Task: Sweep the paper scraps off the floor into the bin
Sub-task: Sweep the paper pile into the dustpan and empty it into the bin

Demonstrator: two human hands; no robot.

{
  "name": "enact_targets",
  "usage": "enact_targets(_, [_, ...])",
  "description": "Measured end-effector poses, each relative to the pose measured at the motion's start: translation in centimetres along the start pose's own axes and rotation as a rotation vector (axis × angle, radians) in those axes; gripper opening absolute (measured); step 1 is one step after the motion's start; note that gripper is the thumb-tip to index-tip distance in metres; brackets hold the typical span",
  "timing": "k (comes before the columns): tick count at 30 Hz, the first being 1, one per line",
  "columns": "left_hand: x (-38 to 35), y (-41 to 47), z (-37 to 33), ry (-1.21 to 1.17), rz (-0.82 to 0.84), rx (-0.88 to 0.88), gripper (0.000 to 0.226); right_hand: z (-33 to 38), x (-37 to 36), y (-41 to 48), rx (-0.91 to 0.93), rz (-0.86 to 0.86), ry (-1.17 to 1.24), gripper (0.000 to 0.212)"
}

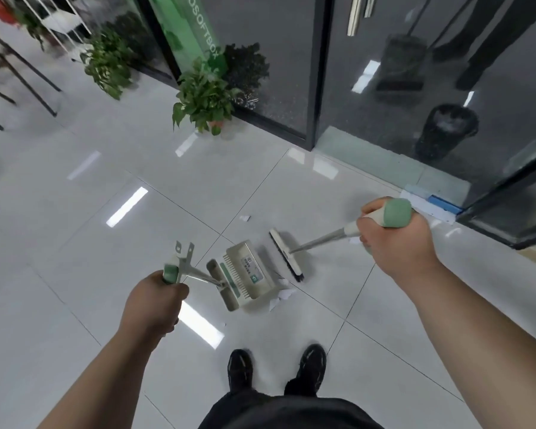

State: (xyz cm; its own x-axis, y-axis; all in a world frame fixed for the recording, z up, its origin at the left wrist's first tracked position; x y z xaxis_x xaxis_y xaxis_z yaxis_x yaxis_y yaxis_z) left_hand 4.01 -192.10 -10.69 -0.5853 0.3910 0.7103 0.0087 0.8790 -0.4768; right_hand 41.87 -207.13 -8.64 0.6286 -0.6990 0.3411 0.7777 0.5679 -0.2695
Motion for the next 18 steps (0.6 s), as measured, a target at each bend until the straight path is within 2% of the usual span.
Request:
enact_targets(4, [0.4,0.1,2.2,-0.013,0.009,0.024,0.008,-0.1,-1.4,-0.4,0.122,0.063,-0.157,0.011])
enact_targets(9, [0.3,1.0,3.5,-0.001,0.053,0.019,0.008,-3.1,-2.4,-0.5,0.22,0.088,-0.422,0.017])
enact_targets(13, [-0.6,1.5,4.1,0.021,0.107,-0.013,0.011,-7.2,-3.0,-1.0,0.112,0.148,-0.487,0.016])
enact_targets(18, [-1.6,1.7,4.4,0.036,0.174,-0.055,0.013,-11.1,-2.9,-4.3,0.019,0.025,-0.366,0.02])
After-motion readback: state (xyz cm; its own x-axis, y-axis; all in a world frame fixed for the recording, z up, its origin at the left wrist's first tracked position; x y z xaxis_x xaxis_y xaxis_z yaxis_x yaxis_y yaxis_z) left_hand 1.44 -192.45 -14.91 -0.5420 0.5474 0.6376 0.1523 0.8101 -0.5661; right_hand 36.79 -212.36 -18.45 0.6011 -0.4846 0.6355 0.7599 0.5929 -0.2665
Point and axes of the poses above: each hand's wrist, its own y-axis towards the middle knuckle, its own x-axis out of the back of the hand, z = x × y, the point moved 5 cm from there along y, towards the middle knuckle, and after that the axes turned 2 degrees about -x, right-handed, at the moved point
